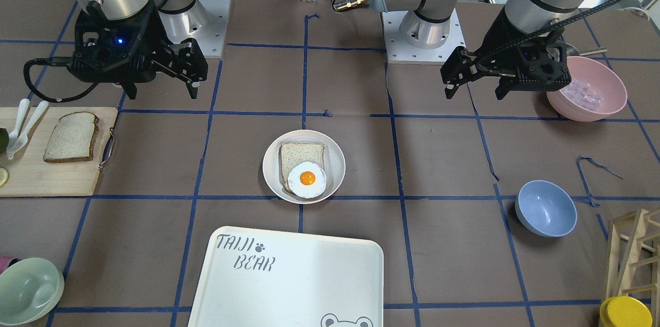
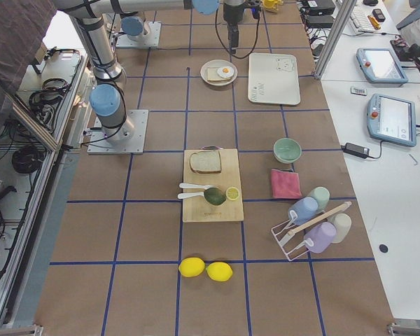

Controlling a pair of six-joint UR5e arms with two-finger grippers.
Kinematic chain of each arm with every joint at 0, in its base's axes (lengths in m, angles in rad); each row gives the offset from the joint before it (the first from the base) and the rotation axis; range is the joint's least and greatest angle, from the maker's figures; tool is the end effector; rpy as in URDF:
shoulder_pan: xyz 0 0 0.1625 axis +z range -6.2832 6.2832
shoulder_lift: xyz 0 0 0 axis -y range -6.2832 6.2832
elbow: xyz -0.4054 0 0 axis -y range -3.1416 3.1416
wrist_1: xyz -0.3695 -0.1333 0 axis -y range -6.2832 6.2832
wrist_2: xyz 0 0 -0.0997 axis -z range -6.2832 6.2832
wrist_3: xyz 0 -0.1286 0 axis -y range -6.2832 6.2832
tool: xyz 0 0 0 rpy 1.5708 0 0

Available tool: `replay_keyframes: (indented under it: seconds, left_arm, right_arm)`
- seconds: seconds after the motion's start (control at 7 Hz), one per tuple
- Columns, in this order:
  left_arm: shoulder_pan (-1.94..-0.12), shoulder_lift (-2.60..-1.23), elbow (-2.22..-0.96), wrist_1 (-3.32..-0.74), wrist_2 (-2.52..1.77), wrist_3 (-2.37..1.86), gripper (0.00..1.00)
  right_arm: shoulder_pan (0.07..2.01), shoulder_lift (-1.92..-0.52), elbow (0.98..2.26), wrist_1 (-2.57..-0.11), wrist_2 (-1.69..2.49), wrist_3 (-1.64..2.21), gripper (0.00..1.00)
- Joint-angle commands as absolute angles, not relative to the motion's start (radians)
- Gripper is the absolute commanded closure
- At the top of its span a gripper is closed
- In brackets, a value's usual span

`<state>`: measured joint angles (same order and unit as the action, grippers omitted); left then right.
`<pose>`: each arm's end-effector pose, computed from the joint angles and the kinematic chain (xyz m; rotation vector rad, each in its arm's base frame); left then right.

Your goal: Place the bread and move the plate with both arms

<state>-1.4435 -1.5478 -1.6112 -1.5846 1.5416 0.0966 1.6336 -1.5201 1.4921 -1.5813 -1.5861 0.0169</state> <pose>-0.0781 -0.4695 0.4298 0.0484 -3.1084 -0.0431 0.1621 -0.4853 0.4531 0.0713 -3.1264 0.0611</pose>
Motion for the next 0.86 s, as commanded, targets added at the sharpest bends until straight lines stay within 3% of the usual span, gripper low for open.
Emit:
replay_keyframes:
  seconds: [0.0, 0.71]
  left_arm:
    - [-1.443, -1.548, -1.609, -1.585, 1.542, 0.097, 0.00]
    - [-1.443, -1.548, -1.611, -1.583, 1.542, 0.097, 0.00]
  right_arm:
    - [1.632, -1.520, 1.491, -1.586, -1.579, 0.017, 0.00]
    - [1.626, -1.510, 1.496, -1.588, -1.583, 0.020, 0.00]
